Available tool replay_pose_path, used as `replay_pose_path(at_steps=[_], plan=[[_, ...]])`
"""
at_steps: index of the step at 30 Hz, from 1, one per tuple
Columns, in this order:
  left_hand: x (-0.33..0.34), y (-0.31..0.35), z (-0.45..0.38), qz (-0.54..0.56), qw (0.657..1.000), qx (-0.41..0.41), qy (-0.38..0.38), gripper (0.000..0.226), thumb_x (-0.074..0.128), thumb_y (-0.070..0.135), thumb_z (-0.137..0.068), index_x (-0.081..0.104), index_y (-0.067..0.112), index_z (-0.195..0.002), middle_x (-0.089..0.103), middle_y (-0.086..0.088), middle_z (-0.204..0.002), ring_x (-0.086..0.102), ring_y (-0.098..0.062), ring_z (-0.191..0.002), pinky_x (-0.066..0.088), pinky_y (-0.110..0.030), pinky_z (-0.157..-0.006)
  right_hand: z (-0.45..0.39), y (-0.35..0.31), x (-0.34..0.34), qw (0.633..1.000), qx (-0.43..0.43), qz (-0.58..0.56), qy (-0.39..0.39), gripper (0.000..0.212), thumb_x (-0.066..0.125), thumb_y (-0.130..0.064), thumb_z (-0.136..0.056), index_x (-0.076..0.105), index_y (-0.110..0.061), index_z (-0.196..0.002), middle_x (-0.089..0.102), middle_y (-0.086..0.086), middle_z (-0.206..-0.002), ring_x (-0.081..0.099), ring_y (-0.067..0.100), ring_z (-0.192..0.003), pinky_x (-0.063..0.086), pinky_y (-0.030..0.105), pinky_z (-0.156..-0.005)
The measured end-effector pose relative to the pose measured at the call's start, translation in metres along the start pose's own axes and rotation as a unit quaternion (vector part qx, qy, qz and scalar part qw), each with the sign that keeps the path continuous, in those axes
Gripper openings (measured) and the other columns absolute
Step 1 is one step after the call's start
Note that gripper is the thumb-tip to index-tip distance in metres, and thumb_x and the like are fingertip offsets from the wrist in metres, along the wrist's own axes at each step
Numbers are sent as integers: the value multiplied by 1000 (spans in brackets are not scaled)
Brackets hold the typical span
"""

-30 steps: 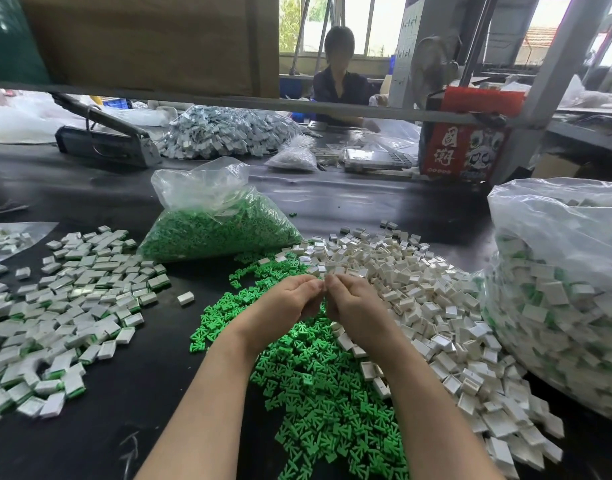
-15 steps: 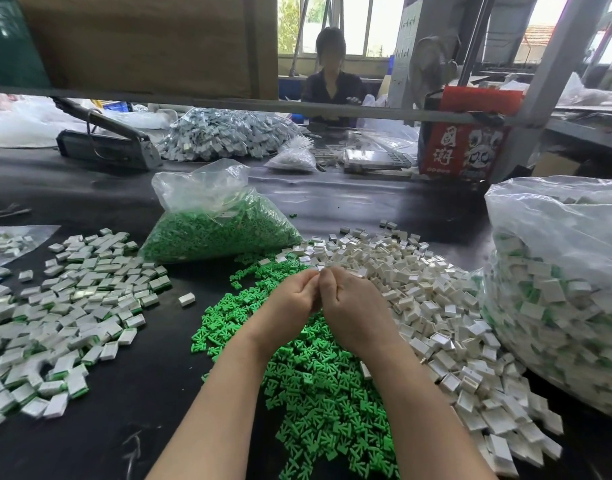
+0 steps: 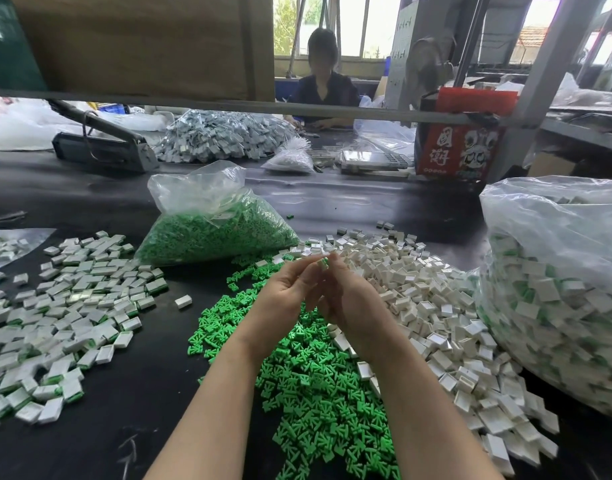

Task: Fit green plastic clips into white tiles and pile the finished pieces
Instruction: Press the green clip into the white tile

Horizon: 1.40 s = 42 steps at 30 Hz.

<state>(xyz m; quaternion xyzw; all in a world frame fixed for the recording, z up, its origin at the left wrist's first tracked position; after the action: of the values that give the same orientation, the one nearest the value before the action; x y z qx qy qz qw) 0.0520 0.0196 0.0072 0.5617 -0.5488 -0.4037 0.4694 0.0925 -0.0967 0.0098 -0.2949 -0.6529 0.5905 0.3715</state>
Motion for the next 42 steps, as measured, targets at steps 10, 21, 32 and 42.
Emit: replay_pose_path(at_steps=[10, 21, 32, 42], plan=[[2, 9, -7, -51, 992, 46, 108, 12, 64, 25, -80, 74, 30, -79, 67, 2, -62, 59, -13, -57, 53, -24, -56, 0, 1, -6, 999, -31, -23, -11, 48, 41, -46, -101, 70, -7, -100, 63, 5, -72, 48, 12, -61, 31, 25, -56], [5, 11, -6, -5, 990, -9, 141, 15, 59, 3, -91, 72, 8, -83, 62, 0, -59, 53, -13, -51, 48, -27, -52, 4, -3, -5, 999, -41, 18, 10, 53, 46, -41, -99, 59, 9, -108, 64, 6, -75, 56, 10, -63, 37, 19, -53], [8, 14, -6, 9, 988, -33, 147, 15, 61, 20, -70, 71, 10, -77, 63, -3, -57, 56, -17, -52, 49, -30, -53, 3, -4, -5, 997, -48, 52, 19, 38, 48, -29, -101, 64, 5, -107, 64, 0, -71, 57, 3, -57, 39, 15, -53], [9, 14, -7, 44, 983, -45, 175, 16, 60, -5, -87, 66, 4, -76, 65, -32, -79, 56, -28, -63, 43, -30, -51, 2, 0, -5, 996, -54, 71, 5, 41, 44, -33, -103, 66, 2, -98, 67, -5, -67, 56, 2, -55, 37, 12, -50]])
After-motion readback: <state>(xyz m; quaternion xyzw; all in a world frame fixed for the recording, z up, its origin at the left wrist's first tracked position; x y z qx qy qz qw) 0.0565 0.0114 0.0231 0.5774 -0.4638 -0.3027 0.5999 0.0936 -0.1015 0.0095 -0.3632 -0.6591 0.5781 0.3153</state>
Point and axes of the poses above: each hand's wrist, its own z-axis away from the middle knuckle, its own x-axis out of the palm, y = z × x, the point moved 1 cm from there along -z, towards the middle knuckle
